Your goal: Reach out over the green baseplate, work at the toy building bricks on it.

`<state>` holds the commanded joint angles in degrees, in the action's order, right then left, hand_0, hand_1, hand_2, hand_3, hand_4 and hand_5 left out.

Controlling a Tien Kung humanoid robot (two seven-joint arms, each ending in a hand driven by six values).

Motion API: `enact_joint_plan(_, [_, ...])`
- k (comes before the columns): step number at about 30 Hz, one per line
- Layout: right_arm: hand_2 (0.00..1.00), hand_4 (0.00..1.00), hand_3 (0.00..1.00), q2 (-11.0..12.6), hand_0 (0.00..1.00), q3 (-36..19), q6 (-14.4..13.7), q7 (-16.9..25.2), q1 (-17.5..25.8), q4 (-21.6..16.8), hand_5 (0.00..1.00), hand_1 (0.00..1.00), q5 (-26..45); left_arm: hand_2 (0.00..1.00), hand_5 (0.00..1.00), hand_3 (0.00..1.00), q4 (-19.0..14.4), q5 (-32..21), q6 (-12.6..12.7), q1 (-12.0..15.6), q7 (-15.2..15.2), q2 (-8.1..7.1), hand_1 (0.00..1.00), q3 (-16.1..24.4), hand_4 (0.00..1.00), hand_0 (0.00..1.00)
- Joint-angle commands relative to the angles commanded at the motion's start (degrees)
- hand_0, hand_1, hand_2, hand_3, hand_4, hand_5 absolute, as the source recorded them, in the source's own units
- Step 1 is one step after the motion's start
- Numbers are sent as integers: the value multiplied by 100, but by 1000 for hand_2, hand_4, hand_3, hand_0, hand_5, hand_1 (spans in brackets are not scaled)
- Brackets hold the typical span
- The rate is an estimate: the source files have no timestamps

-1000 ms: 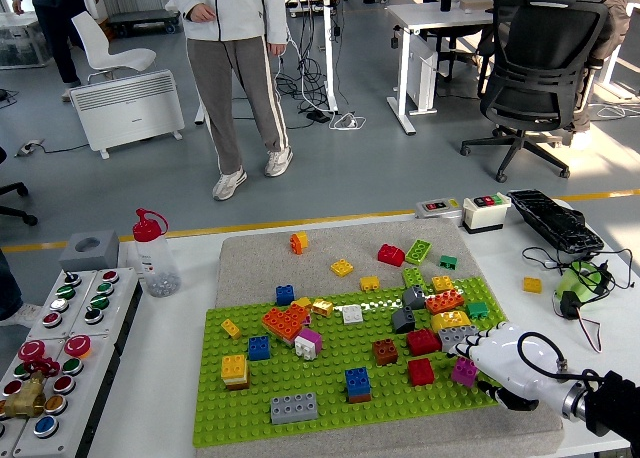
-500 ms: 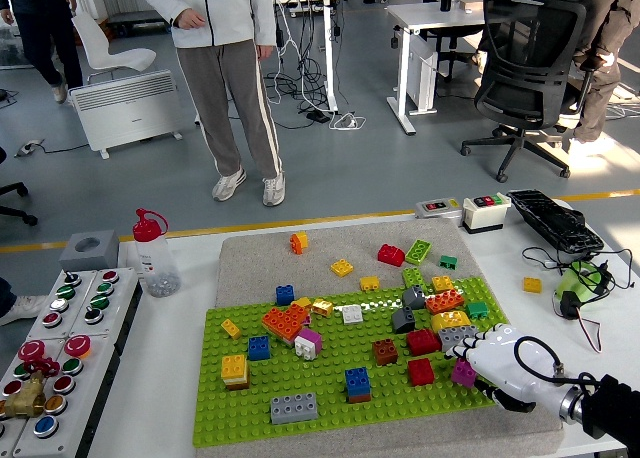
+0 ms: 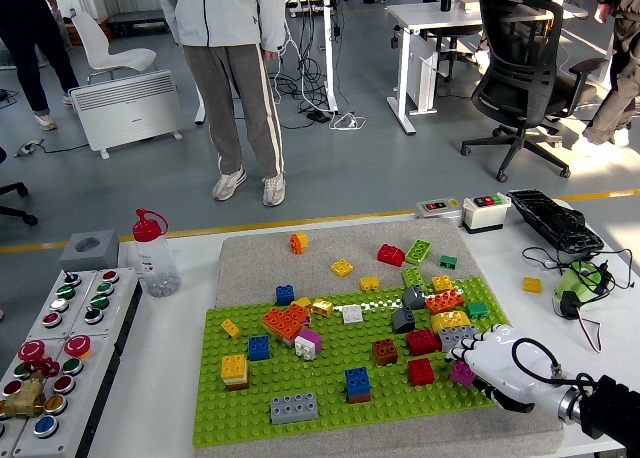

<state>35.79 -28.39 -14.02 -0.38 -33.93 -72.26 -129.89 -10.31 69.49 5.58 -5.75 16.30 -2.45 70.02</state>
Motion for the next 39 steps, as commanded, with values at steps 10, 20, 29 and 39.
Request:
enact_joint_plan(10, [729, 561, 686, -9, 406, 65, -87, 39, -21, 32, 2, 593, 9, 709, 998, 636, 0, 5, 1, -6, 0, 1, 717, 2, 391, 696])
enact_joint_plan(20, [637, 552, 620, -22, 395, 113, -154, 117, -22, 103, 2, 576, 78, 709, 998, 636, 0, 16, 5, -6, -2, 3, 717, 9, 391, 696])
enact_joint_plan(29, [622, 546, 610, -12, 380, 49, -292, 174, 0, 85, 2, 567, 140, 709, 998, 636, 0, 30, 6, -5, 0, 6, 717, 17, 391, 696])
enact_joint_plan(39, [577, 534, 598, 9, 374, -42, -397, 225, 47, -28, 2, 540, 252, 710, 998, 637, 0, 71, 7, 23, 10, 10, 718, 37, 390, 695])
